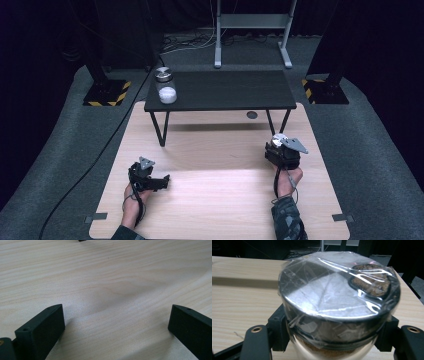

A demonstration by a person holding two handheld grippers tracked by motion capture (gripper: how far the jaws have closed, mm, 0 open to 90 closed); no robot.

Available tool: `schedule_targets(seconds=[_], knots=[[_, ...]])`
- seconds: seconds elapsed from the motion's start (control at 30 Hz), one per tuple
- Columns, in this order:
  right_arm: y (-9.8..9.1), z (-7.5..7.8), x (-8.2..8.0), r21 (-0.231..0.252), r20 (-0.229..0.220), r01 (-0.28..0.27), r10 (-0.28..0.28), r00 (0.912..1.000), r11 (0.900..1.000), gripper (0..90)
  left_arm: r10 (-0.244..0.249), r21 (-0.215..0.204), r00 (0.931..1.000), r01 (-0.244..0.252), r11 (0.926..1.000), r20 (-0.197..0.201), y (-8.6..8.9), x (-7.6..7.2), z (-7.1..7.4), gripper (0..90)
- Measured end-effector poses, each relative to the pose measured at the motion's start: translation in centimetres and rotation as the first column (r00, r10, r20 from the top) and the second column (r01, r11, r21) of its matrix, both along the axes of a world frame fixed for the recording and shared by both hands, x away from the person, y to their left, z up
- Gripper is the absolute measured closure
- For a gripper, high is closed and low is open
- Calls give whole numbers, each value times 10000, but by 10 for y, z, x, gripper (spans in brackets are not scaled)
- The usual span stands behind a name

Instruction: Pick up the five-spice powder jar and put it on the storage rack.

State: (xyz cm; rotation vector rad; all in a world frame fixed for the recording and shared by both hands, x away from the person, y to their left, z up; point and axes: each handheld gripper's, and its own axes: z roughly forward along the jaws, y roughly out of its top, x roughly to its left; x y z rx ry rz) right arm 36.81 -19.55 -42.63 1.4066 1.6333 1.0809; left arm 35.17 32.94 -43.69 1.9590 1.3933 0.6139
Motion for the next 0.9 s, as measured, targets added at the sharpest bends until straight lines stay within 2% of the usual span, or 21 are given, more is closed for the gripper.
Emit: schedule_targets(seconds=[0.5,0.9], knots=[[-6,19,-16,-140,200,-193,196,9996,9997,298,-3,0,10000,3,10000,1,0,0,0,3],[-8,38,-29,-292,621,-320,338,9975,9991,297,-21,-2,10000,21,10000,5,0,0,0,3]])
